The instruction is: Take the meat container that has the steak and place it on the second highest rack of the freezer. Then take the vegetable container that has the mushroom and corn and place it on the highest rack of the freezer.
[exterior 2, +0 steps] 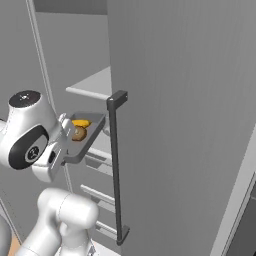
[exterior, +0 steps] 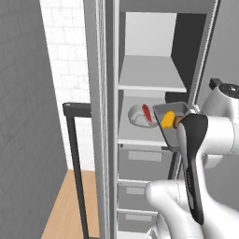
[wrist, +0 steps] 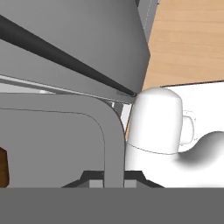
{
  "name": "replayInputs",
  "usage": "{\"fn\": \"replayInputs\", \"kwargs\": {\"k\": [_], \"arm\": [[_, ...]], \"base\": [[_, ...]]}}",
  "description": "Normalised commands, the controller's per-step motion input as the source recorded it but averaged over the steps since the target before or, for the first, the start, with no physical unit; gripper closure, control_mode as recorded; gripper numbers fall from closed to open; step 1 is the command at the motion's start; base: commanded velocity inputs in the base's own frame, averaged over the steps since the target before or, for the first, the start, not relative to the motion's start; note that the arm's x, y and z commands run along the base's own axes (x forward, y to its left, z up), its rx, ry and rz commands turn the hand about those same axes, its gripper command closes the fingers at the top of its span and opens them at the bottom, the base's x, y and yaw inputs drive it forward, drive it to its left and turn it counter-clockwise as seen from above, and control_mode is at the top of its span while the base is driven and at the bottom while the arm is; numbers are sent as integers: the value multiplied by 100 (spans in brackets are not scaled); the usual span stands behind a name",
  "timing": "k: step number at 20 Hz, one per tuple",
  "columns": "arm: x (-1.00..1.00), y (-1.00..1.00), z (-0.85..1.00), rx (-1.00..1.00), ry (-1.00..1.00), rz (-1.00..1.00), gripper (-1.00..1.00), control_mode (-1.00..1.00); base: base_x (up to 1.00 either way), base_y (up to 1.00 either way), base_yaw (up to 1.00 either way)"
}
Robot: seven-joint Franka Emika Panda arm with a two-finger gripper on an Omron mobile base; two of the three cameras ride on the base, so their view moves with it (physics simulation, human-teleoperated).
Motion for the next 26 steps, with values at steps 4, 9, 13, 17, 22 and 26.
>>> {"fn": "replayInputs", "kwargs": {"k": [4,9,13,17,22,26], "arm": [[-10,2,3,0,-9,-1,100,-100],[-19,8,55,0,-24,-10,100,-100],[10,14,79,0,-22,-10,100,-100],[57,0,61,0,-8,-1,100,-100],[63,0,42,0,0,0,100,-100],[54,0,58,0,0,-2,100,-100]], "base": [[0,0,0],[0,0,0],[0,0,0],[0,0,0],[0,0,0],[0,0,0]]}}
